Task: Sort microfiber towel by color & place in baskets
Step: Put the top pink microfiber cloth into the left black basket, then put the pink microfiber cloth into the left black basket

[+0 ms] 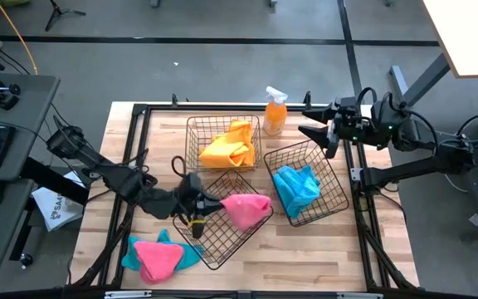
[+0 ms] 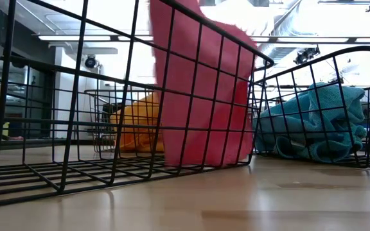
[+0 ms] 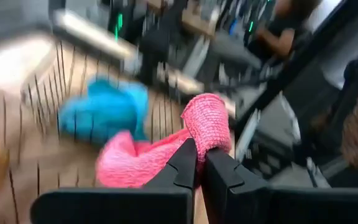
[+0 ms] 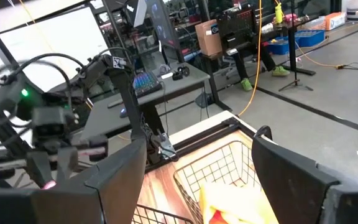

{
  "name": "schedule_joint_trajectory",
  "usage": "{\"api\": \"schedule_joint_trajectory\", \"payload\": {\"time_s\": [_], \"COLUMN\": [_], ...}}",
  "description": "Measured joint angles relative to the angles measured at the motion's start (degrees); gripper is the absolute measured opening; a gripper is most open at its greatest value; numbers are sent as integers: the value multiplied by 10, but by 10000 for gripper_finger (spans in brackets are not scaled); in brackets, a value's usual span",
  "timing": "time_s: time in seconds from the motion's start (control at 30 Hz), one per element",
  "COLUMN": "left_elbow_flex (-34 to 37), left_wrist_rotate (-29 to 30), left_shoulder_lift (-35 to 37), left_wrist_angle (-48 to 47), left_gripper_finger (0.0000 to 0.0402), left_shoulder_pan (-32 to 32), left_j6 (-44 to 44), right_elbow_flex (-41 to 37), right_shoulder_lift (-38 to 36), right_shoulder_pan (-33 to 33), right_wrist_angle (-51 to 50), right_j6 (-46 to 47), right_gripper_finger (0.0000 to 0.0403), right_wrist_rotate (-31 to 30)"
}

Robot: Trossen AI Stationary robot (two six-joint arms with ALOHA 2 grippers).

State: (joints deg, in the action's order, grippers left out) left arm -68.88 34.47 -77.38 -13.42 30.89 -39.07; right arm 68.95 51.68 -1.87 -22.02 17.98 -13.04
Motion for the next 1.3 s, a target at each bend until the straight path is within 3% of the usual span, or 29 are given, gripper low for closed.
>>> {"api": "schedule_joint_trajectory", "payload": {"time_s": [0.17,0.37,0.63,0.83,1.0,1.2,1.3], "left_elbow_flex": [0,0,0,0,0,0,-1], "left_wrist_rotate": [-83,-187,-377,-476,-456,-304,-280], "left_shoulder_lift": [0,0,0,0,0,-4,-27], "left_wrist_angle": [-72,-151,-171,-206,-242,-273,-325], "left_gripper_finger": [30,100,206,228,222,214,209], "left_shoulder_pan": [6,15,-35,-69,25,197,263], "left_j6": [-90,-140,-124,-146,-227,-417,-507], "right_elbow_flex": [0,0,0,0,0,0,0], "right_shoulder_lift": [0,1,1,1,2,9,18], "right_shoulder_pan": [0,0,0,0,0,0,0], "right_wrist_angle": [0,0,0,0,0,0,0], "right_j6": [-3,-5,-5,-5,-5,-10,-20], "right_gripper_finger": [288,288,288,288,288,288,288], "right_wrist_rotate": [0,0,0,0,0,-1,-1]}}
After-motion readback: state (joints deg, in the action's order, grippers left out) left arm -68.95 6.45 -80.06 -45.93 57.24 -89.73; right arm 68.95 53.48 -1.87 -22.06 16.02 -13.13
